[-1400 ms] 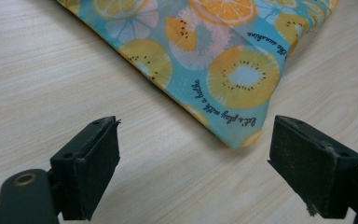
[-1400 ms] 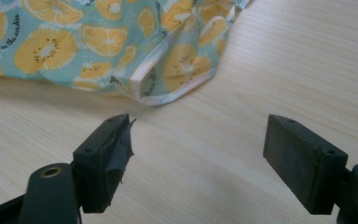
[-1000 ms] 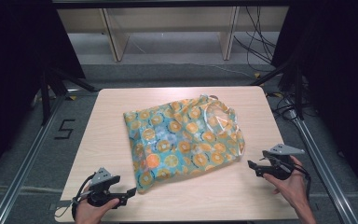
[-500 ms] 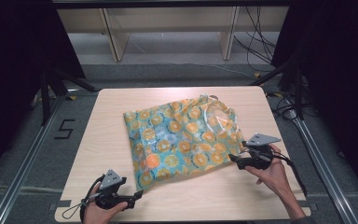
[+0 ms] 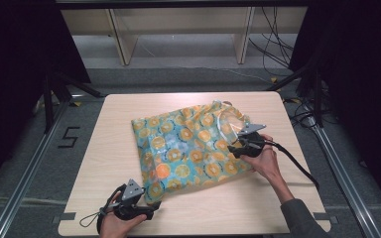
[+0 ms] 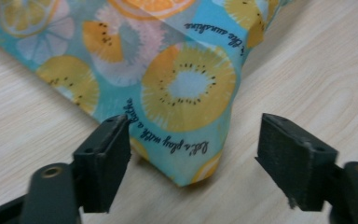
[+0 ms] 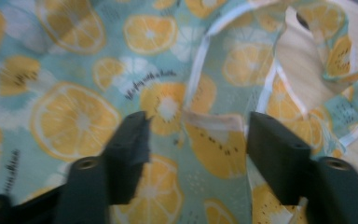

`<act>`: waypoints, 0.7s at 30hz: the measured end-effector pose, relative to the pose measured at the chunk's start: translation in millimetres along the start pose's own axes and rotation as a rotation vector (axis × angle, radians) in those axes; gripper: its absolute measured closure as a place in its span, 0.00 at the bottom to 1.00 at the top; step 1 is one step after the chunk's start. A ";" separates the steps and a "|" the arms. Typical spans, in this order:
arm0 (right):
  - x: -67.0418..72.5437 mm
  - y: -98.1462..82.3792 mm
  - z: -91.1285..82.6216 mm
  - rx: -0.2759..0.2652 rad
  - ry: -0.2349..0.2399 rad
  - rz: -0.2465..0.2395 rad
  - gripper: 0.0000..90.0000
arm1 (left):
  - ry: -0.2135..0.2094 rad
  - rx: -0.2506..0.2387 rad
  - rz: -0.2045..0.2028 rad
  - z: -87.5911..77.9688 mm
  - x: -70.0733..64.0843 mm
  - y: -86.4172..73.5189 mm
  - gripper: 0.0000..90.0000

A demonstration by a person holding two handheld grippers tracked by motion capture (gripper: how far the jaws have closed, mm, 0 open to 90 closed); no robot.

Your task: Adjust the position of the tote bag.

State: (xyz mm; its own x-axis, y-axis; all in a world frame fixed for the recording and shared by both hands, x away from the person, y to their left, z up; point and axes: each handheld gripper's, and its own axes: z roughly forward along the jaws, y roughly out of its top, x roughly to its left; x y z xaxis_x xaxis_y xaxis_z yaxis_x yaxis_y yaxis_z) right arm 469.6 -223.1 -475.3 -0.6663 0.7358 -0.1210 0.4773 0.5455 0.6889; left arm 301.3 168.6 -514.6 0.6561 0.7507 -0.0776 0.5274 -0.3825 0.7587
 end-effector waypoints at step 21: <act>34.3 -50.2 -70.9 -0.032 0.178 -0.003 1.00 | 0.048 0.033 0.155 16.3 32.7 29.0 0.93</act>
State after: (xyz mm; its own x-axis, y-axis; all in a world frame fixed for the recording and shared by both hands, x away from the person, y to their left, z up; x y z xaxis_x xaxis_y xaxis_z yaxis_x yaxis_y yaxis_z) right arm 382.2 -253.7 -463.3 -0.7603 0.6496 0.0033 0.4581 0.5325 0.7117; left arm 346.9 173.3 -505.7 0.7048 0.7058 0.0707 0.4397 -0.5130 0.7372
